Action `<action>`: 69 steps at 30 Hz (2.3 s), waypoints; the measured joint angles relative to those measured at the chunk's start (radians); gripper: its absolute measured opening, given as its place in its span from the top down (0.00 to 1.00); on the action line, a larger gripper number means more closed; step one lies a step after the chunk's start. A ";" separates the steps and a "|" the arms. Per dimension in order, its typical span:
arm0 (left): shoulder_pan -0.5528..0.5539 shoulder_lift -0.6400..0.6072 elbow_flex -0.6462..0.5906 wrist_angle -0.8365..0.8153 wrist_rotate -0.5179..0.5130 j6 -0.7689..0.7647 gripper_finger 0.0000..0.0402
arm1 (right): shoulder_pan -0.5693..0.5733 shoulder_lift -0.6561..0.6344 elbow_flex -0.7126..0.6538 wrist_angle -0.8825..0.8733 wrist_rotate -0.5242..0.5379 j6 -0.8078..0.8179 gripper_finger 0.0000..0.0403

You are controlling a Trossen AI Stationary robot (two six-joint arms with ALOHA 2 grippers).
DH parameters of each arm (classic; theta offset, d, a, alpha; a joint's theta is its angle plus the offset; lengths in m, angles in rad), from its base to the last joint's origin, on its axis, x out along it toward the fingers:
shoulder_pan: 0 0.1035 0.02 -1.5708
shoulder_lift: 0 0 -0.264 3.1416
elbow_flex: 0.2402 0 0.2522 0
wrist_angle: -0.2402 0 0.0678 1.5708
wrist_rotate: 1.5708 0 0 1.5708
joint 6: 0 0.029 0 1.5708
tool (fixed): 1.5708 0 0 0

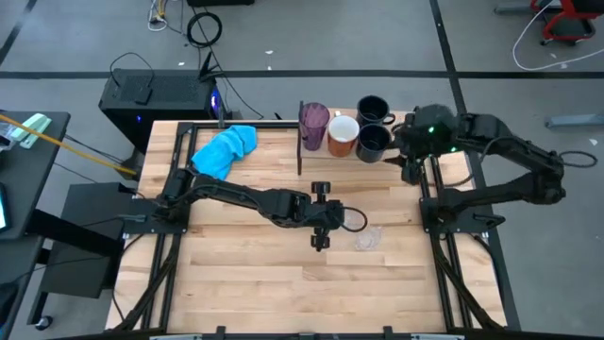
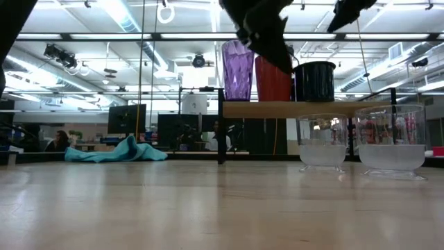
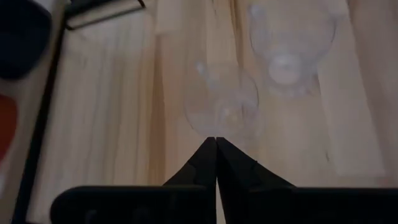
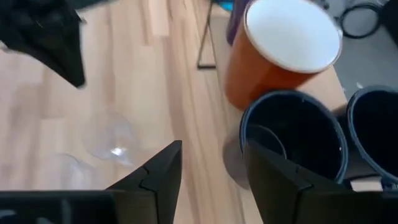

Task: Stack small to large cups/mugs on shelf
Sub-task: Put the transparent mug on the shelf

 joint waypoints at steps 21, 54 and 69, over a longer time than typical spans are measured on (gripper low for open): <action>0.056 -0.198 -0.421 0.124 0.003 0.106 0.97 | 0.346 0.052 -0.289 0.153 0.299 0.282 0.62; 0.127 -0.380 -0.765 0.509 0.073 0.086 0.94 | 0.694 0.390 -0.255 0.235 -0.030 0.537 0.60; 0.131 -0.380 -0.765 0.512 0.073 0.053 0.93 | 0.759 0.557 -0.244 0.205 -0.007 0.532 0.56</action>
